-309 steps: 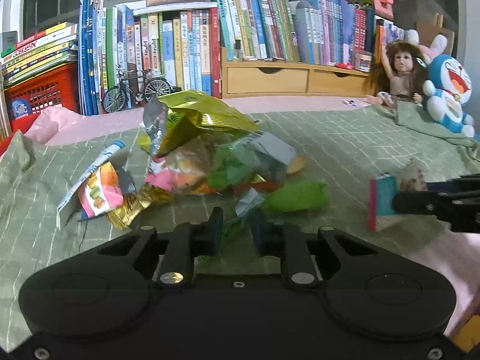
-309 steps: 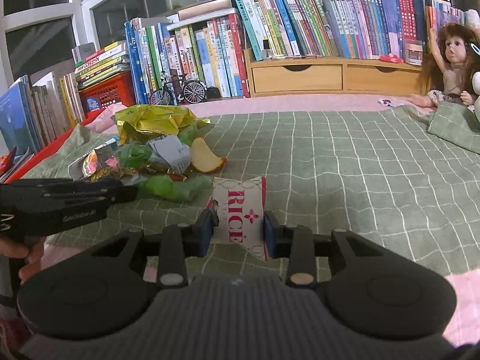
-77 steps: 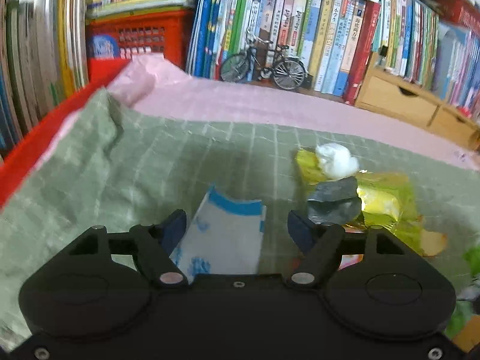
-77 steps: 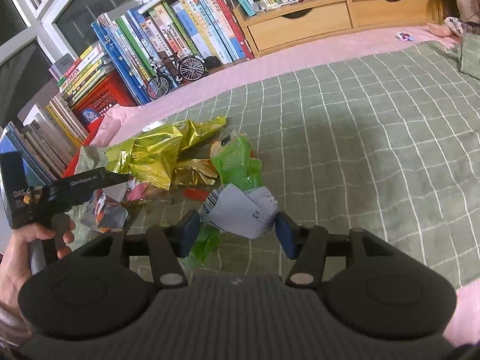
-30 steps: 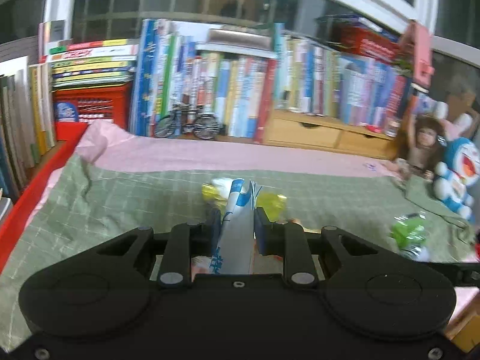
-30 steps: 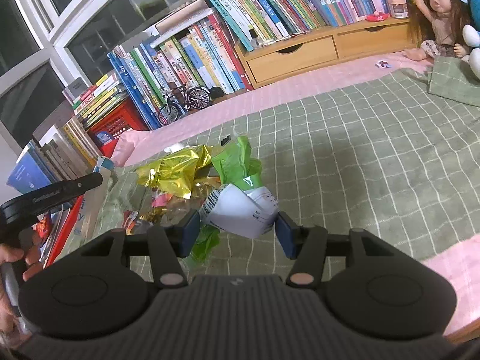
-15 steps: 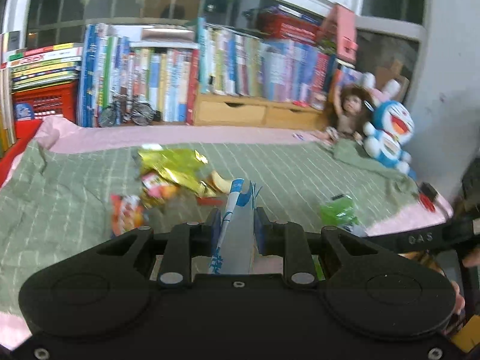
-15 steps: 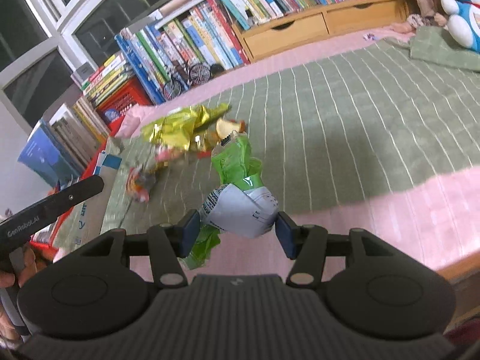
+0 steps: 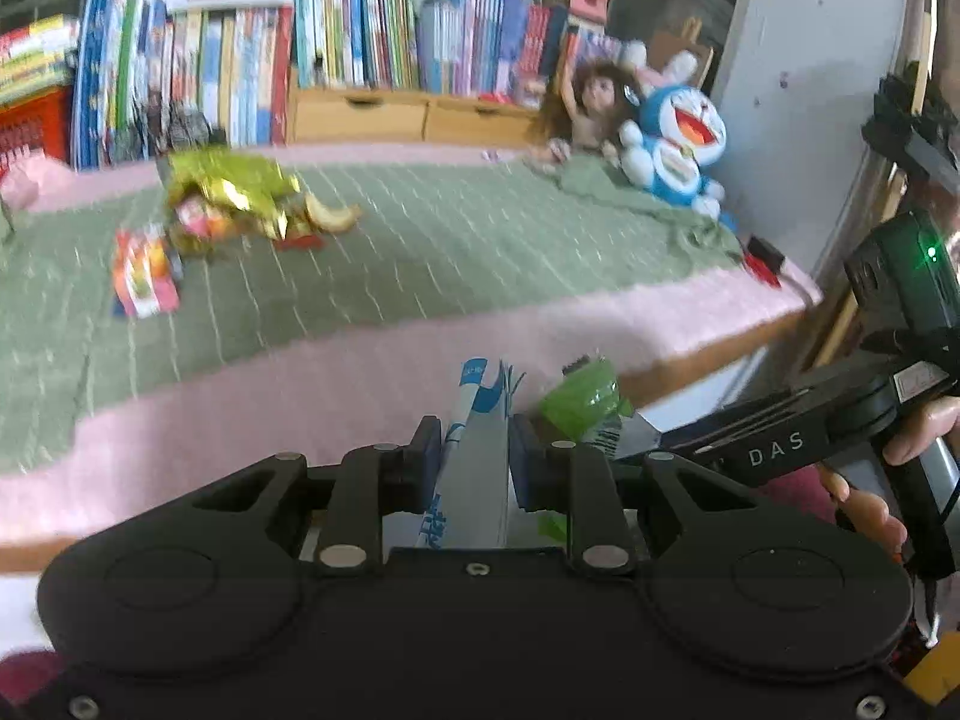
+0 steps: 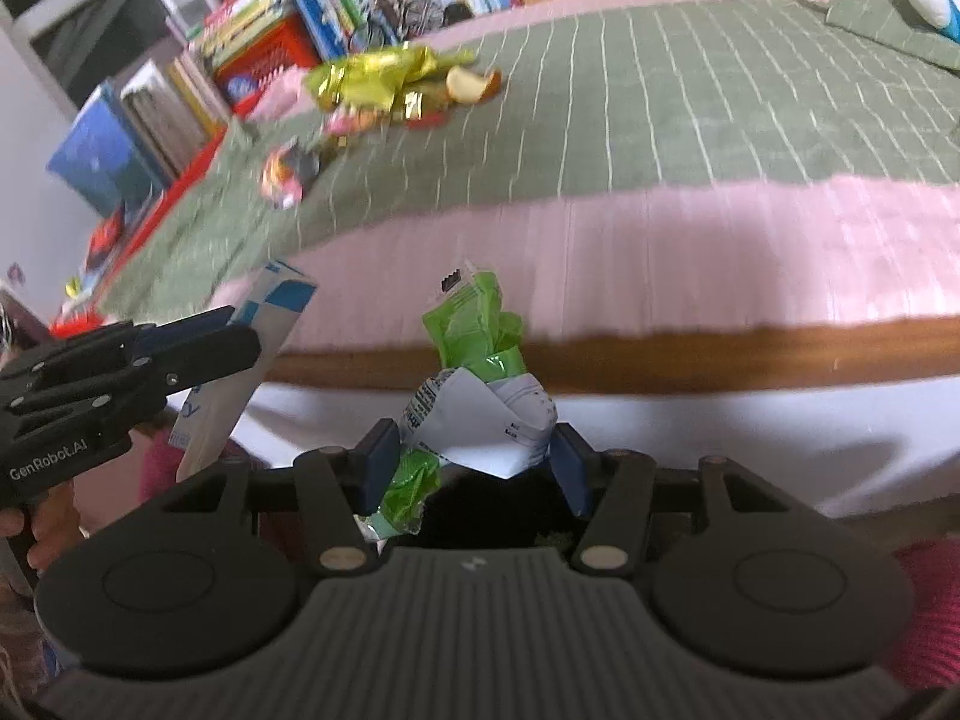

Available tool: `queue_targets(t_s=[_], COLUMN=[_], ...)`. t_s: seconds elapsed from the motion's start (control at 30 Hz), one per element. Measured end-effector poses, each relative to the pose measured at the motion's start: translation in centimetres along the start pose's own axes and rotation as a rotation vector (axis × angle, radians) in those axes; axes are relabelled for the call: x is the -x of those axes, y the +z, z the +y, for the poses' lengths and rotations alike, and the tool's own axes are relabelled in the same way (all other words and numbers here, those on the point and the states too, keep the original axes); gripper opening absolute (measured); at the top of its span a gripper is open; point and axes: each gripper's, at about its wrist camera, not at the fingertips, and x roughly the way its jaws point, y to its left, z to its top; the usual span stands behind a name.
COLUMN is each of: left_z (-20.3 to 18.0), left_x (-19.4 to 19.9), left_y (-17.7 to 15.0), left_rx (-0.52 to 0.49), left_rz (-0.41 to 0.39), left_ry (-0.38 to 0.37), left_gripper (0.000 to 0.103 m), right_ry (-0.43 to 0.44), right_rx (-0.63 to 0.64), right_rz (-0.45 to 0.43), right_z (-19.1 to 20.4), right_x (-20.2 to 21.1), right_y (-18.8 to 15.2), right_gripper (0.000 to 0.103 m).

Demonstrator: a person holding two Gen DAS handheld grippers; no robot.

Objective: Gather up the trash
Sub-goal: 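Carry both held items down over the black bin beside the bed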

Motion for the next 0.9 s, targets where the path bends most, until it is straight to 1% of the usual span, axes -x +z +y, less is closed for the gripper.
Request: queue_targets(t_s=[0.1, 0.17, 0.33, 0.47, 0.57, 0.7, 0.9], left_z=[0.2, 0.4, 1.7, 2.6, 3.2, 4.0, 4.9], left_x=[-1.3, -2.4, -4.9, -7.4, -9.5, -11.7, -14.2], left_y=[-1.5, -2.3, -4.7, -6.3, -7.5, -8.9, -10.0], left_rx=[0.033, 0.047, 0.114, 0.138, 0.158, 0.194, 0.208], left_rz=[0.058, 0.09, 0.168, 0.236, 0.283, 0.336, 0.374], left_ry=[-0.001, 0.017, 0.031, 0.044, 0.069, 0.074, 0.085], left_gripper=[0.023, 0.023, 0.023, 0.023, 0.023, 0.023, 0.023], right_ry=[0.001, -0.007, -0.028, -0.039, -0.04, -0.055, -0.069], right_rx=[0.0, -0.001, -0.009, -0.038, -0.067, -0.1, -0.141], right_rz=[0.051, 0.091, 0.16, 0.22, 0.271, 0.302, 0.318], right_z=[-0.2, -0.3, -0.8, -1.7, -2.5, -3.4, -4.4], right_x=[-1.0, -2.1, -4.6, -6.6, -8.2, -9.7, -11.1], right_y=[-1.5, -2.3, -3.8, -4.5, -5.2, -5.9, -6.4], right_gripper=[0.059, 0.059, 0.058, 0.058, 0.058, 0.058, 0.059])
